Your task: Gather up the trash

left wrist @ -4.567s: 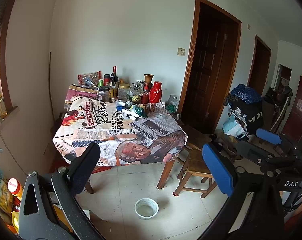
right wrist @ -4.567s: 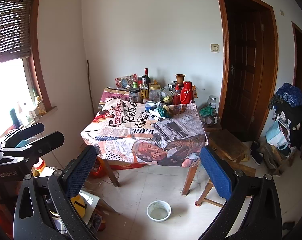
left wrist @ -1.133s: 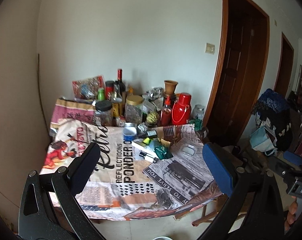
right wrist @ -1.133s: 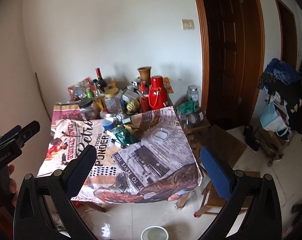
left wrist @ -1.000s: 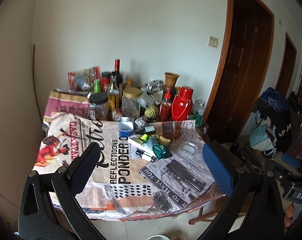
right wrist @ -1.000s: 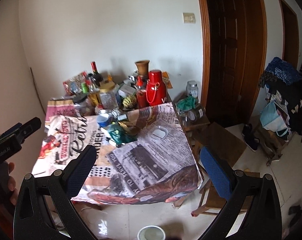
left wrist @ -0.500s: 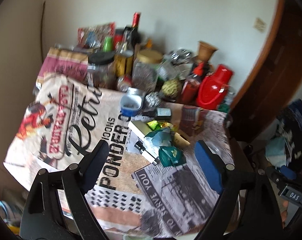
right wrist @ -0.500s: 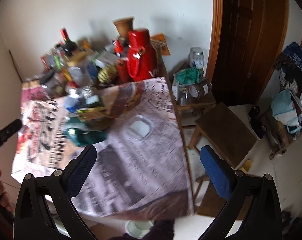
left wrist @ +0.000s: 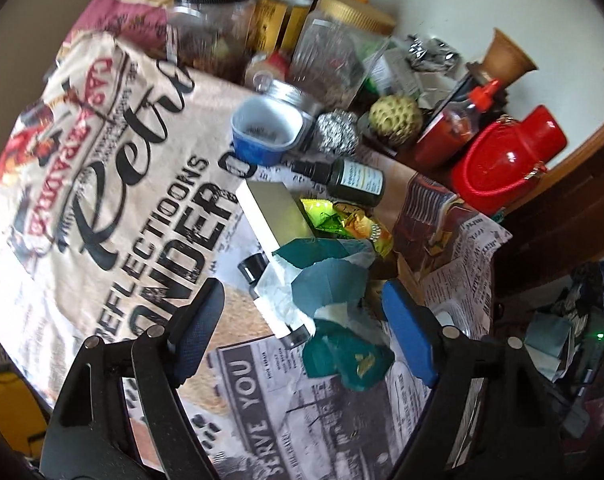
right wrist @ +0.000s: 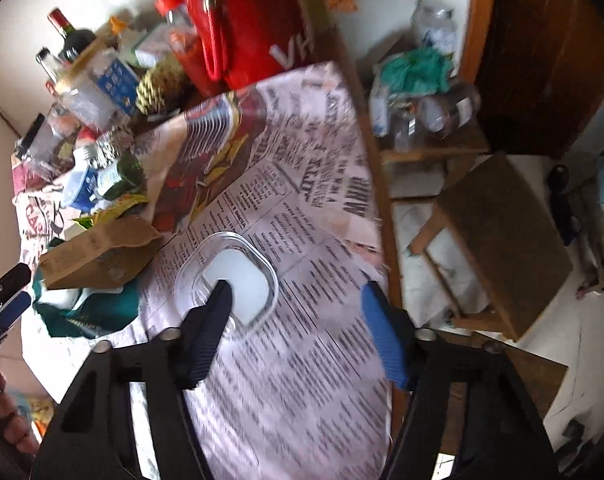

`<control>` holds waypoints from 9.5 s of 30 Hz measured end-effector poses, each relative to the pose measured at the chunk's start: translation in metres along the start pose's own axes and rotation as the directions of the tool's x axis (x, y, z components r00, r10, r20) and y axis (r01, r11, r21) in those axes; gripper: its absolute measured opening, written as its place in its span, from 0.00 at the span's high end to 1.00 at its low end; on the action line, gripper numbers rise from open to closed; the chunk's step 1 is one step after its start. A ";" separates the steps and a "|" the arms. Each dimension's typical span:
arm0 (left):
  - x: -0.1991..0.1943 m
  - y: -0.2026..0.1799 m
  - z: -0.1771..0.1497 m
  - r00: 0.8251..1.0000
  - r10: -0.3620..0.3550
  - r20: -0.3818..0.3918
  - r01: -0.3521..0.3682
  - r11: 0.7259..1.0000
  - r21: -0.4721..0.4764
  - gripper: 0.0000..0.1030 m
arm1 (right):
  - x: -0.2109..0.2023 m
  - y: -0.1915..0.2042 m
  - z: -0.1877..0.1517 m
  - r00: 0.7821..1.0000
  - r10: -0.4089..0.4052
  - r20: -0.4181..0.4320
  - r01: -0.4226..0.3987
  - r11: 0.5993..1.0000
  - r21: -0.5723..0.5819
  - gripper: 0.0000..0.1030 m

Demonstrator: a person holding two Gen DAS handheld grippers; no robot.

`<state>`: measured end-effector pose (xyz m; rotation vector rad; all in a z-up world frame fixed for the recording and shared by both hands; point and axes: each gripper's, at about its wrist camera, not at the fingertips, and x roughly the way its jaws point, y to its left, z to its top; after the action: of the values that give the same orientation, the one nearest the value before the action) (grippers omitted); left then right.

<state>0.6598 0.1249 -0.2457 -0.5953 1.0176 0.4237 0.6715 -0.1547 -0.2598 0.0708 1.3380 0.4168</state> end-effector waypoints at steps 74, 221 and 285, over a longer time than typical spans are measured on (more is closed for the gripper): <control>-0.106 0.044 -0.065 0.990 0.076 0.118 -0.091 0.988 0.121 0.75 | 0.027 0.048 -0.001 0.992 -0.062 0.108 0.085 0.971 -0.225 0.84; -0.198 0.158 -0.308 0.989 -0.144 -0.038 0.149 0.929 0.339 0.33 | -0.147 0.143 -0.364 0.960 -0.034 0.278 0.059 0.995 -0.081 0.56; -0.164 0.017 -0.027 0.981 -0.101 0.163 0.023 0.905 0.424 0.33 | -0.171 0.145 -0.078 0.905 0.000 0.425 0.047 0.994 -0.099 0.36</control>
<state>0.5547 0.1115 -0.1162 -0.1940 0.8760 0.1856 0.5322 -0.0924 -0.0788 0.0525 0.8832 0.4235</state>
